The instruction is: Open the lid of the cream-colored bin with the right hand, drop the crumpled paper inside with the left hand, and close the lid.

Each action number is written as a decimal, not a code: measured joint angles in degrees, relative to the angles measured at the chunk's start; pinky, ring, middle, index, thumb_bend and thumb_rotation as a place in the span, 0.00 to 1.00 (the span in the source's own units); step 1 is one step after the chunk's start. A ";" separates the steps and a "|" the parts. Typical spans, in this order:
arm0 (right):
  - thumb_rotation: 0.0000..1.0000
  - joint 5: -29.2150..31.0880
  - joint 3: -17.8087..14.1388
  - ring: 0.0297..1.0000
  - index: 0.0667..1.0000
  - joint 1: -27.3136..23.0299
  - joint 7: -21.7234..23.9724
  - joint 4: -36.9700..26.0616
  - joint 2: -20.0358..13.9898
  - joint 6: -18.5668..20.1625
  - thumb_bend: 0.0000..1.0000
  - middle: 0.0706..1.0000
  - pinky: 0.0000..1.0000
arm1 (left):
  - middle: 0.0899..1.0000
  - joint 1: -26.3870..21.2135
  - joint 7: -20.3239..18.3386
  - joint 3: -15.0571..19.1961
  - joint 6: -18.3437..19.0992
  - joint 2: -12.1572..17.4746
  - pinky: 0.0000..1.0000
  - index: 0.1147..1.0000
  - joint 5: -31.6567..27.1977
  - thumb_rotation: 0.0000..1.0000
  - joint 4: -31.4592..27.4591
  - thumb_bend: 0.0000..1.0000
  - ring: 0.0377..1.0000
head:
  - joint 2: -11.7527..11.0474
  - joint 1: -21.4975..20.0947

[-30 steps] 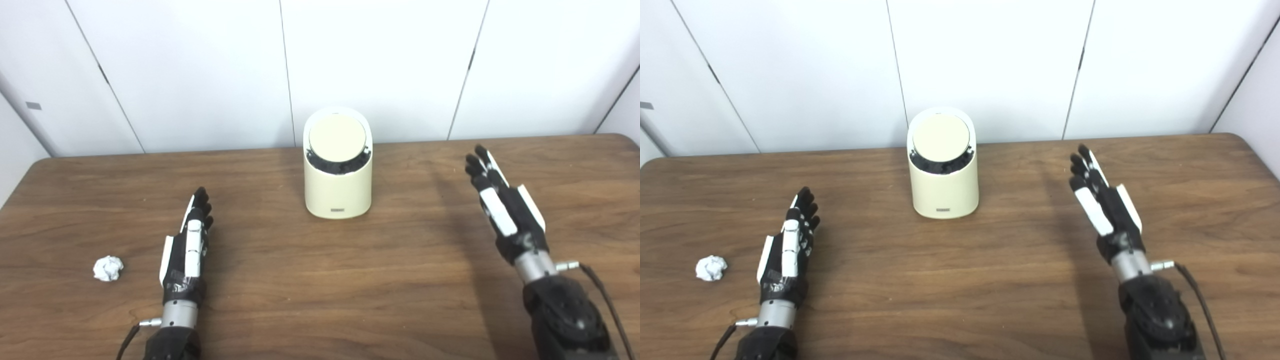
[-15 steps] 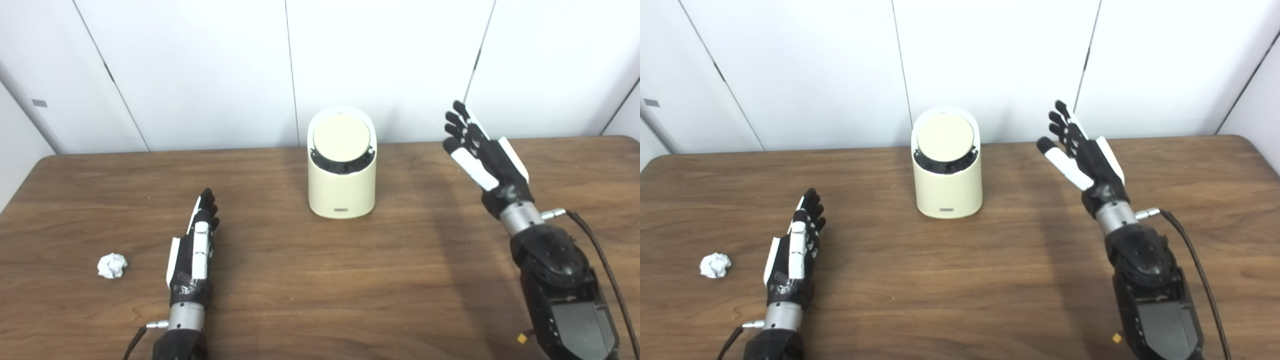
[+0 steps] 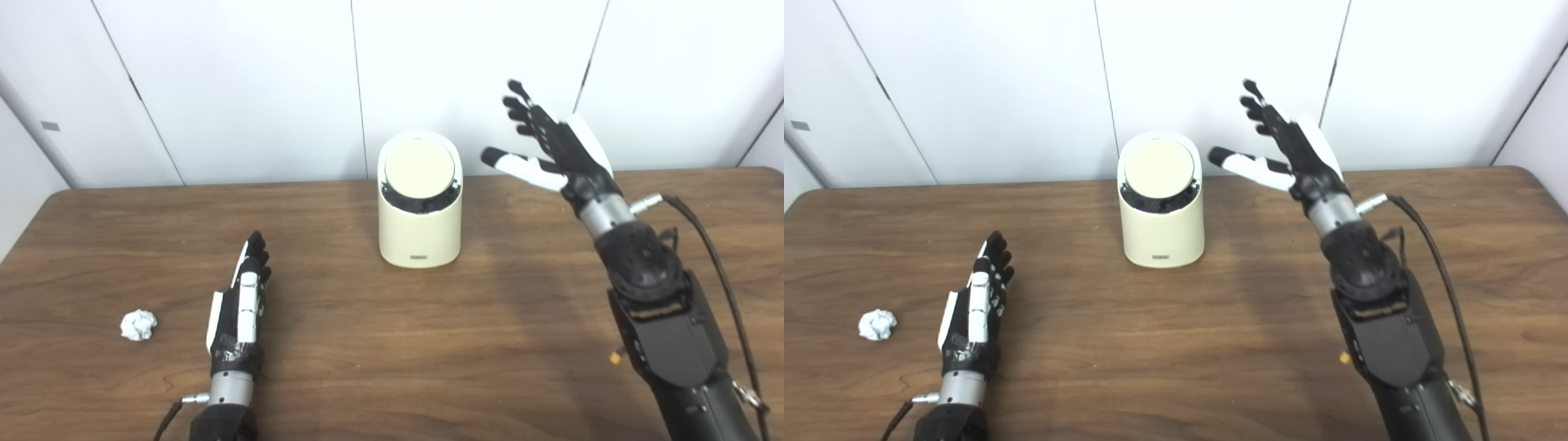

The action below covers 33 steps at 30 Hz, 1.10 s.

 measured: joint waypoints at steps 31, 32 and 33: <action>0.49 -12.61 8.79 0.89 0.95 -11.44 1.54 16.87 1.96 -0.35 0.86 0.92 0.80 | 0.99 -0.03 1.44 -1.10 0.06 -2.05 1.00 1.00 0.92 1.00 -0.28 0.51 1.00 | 0.09 1.14; 0.49 -12.77 8.93 0.89 0.95 -11.48 1.32 17.42 2.04 -0.88 0.86 0.92 0.80 | 0.99 -0.04 1.44 -1.10 0.06 -2.11 1.00 1.00 0.92 1.00 -0.28 0.51 1.00 | 0.09 1.14; 0.49 -12.92 9.17 0.90 0.95 -11.47 1.12 17.84 2.08 -1.37 0.86 0.91 0.81 | 0.99 -0.04 1.44 -1.11 0.06 -2.16 1.00 1.00 0.92 1.00 -0.27 0.51 1.00 | 0.09 1.14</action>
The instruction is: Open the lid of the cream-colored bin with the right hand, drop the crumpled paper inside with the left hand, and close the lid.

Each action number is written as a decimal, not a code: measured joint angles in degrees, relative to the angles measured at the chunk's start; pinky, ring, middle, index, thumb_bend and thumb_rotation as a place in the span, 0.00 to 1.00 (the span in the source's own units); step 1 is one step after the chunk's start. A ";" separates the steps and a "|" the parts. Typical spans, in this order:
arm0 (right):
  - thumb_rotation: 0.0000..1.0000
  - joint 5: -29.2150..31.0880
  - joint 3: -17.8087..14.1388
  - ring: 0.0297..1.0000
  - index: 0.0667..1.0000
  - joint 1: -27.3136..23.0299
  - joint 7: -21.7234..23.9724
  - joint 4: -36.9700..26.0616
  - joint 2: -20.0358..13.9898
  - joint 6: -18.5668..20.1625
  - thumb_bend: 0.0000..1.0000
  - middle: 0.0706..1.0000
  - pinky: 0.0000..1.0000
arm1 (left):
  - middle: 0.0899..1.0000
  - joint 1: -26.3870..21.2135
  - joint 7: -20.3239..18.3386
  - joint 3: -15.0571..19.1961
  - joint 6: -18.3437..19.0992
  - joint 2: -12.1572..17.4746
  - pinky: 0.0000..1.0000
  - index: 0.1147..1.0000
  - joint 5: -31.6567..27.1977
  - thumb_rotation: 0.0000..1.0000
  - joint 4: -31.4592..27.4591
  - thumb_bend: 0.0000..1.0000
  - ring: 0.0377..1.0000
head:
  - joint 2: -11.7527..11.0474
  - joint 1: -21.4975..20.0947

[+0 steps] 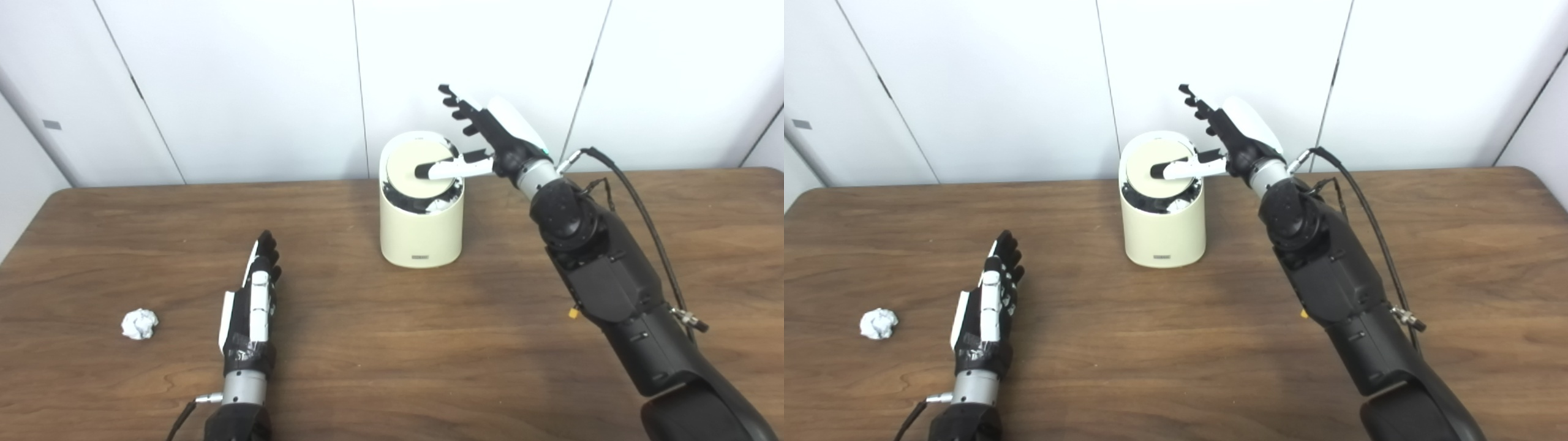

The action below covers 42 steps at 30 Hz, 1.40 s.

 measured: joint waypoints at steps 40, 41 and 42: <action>0.19 -6.88 3.48 0.92 0.93 -2.41 -3.71 4.79 -1.75 -9.79 0.91 0.90 0.92 | 0.99 0.08 0.38 -0.43 0.34 -0.82 1.00 1.00 0.26 1.00 -0.35 0.51 1.00 | 1.23 -0.09; 0.19 -7.13 3.69 0.92 0.93 -2.46 -3.99 4.79 -1.81 -10.16 0.91 0.90 0.92 | 0.99 0.10 0.38 -0.45 0.36 -0.87 1.00 1.00 0.26 1.00 -0.37 0.52 1.00 | 1.32 -0.09; 0.18 -7.59 3.96 0.92 0.93 -2.52 -4.31 4.79 -1.92 -10.47 0.92 0.90 0.92 | 0.99 0.10 0.38 -0.47 0.36 -0.88 1.00 1.00 0.26 1.00 -0.38 0.52 1.00 | 1.32 -0.09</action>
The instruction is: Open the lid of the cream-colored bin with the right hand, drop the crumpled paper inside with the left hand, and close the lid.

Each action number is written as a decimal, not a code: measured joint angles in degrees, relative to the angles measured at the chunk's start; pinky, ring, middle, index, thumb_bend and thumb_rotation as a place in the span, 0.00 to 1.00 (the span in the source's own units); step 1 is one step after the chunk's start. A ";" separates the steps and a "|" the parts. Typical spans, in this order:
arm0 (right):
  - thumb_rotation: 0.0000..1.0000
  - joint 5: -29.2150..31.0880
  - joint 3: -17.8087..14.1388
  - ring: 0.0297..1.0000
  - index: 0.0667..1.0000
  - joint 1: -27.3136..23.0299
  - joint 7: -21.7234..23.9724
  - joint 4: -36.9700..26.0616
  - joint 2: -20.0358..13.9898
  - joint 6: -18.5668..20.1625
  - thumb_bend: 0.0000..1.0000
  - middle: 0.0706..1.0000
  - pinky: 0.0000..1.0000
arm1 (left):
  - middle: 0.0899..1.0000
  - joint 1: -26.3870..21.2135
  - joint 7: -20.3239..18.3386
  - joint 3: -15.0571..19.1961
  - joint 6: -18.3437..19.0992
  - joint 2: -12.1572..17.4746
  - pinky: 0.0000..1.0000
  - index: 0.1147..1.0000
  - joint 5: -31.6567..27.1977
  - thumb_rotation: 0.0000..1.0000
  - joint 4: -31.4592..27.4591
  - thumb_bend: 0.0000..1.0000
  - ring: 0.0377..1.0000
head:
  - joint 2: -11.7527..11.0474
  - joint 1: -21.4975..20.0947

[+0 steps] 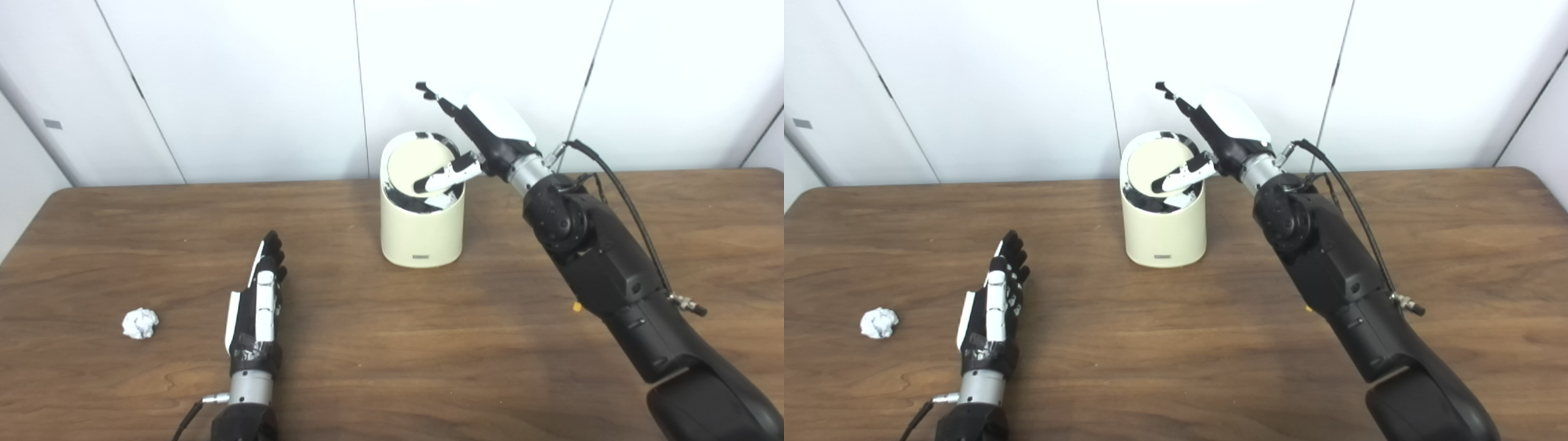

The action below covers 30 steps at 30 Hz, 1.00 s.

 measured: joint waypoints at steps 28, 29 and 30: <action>0.56 24.83 -19.48 0.93 0.93 2.18 8.37 -7.88 9.94 23.06 0.59 0.91 0.97 | 0.99 0.15 0.56 -0.77 0.13 0.15 1.00 0.99 2.53 0.90 -0.14 0.45 1.00 | 0.00 0.09; 0.56 26.70 -20.44 0.93 0.93 2.08 8.61 -7.90 10.71 24.01 0.58 0.90 0.97 | 0.99 0.12 0.57 -0.85 0.08 0.15 1.00 0.99 2.65 0.90 -0.05 0.45 1.00 | 0.00 0.09; 0.55 27.94 -21.25 0.93 0.93 2.08 8.74 -7.90 11.38 24.21 0.58 0.90 0.96 | 1.00 0.07 0.55 -0.92 0.04 0.15 1.00 0.99 2.66 0.91 -0.01 0.46 1.00 | 0.00 0.09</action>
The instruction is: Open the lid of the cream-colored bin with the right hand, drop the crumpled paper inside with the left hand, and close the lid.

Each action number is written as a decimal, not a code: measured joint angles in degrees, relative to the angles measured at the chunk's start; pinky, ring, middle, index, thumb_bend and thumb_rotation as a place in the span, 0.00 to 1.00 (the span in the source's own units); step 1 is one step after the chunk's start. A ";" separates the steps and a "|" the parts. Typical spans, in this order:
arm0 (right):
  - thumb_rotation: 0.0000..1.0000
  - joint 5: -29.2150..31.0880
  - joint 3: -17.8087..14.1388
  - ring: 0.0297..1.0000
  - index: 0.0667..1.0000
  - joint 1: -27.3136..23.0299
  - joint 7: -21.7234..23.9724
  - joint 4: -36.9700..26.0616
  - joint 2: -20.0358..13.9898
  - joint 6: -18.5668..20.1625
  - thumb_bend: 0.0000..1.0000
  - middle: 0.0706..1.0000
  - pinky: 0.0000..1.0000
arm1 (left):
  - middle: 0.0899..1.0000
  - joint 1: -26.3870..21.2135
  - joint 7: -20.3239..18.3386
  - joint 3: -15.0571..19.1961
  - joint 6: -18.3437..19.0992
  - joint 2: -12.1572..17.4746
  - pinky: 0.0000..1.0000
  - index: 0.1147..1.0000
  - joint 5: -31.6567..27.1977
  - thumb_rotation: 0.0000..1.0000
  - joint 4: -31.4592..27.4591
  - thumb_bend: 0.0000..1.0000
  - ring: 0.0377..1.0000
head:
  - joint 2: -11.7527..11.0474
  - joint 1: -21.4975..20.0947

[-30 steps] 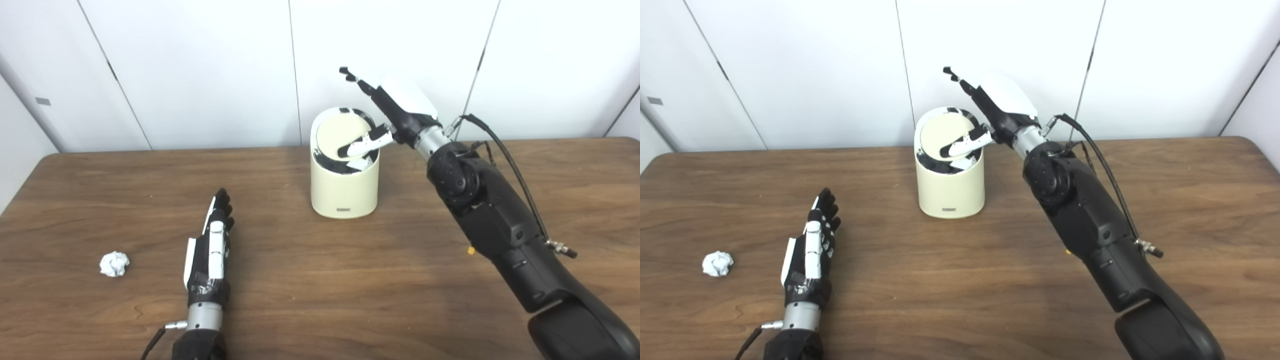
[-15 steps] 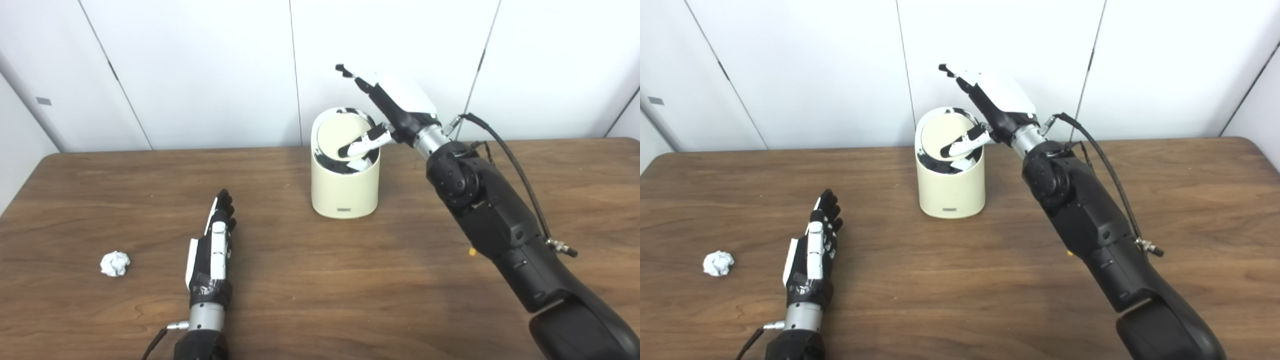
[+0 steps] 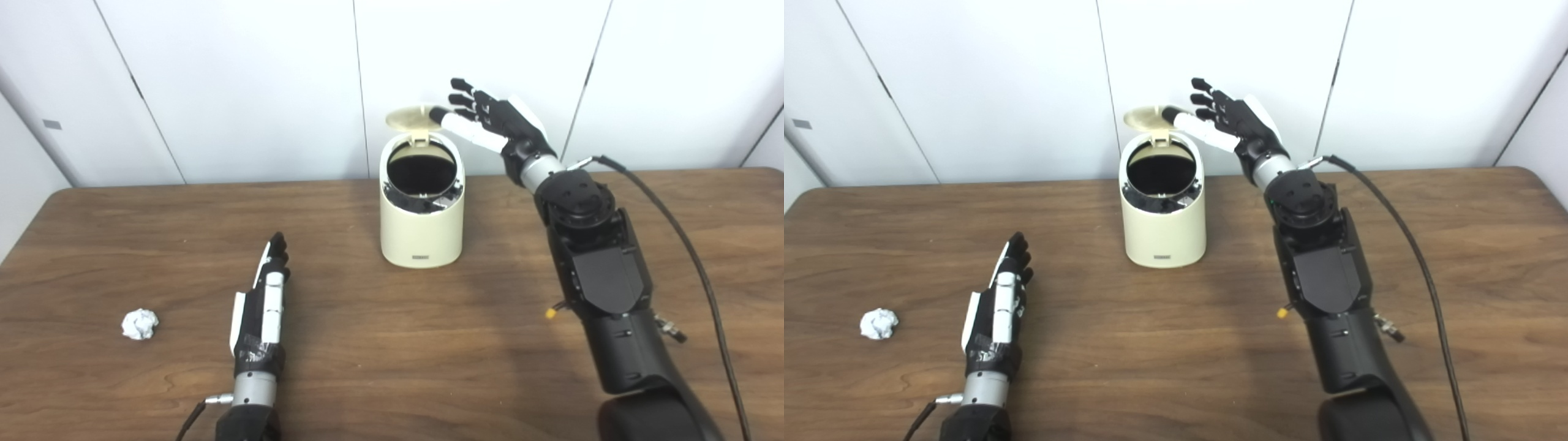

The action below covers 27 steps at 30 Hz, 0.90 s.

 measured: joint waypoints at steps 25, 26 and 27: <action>0.89 20.78 -2.40 0.95 0.91 10.30 -11.03 -9.11 -5.76 0.35 0.49 0.93 1.00 | 1.00 -0.05 -0.25 0.49 0.41 0.46 1.00 1.00 -1.89 0.97 0.01 0.42 1.00 | 0.09 -1.32; 0.92 21.76 -1.88 0.95 0.91 11.10 -12.15 -9.85 -6.22 0.36 0.49 0.93 1.00 | 1.00 -0.08 -0.28 0.49 0.53 0.48 1.00 1.00 -2.03 0.97 0.01 0.42 1.00 | 0.17 -1.41; 0.94 22.76 -1.36 0.95 0.92 11.92 -12.78 -10.42 -6.67 0.36 0.49 0.93 1.00 | 1.00 -0.09 -0.28 0.51 0.67 0.48 1.00 1.00 -2.19 0.97 0.00 0.42 1.00 | 0.26 -1.49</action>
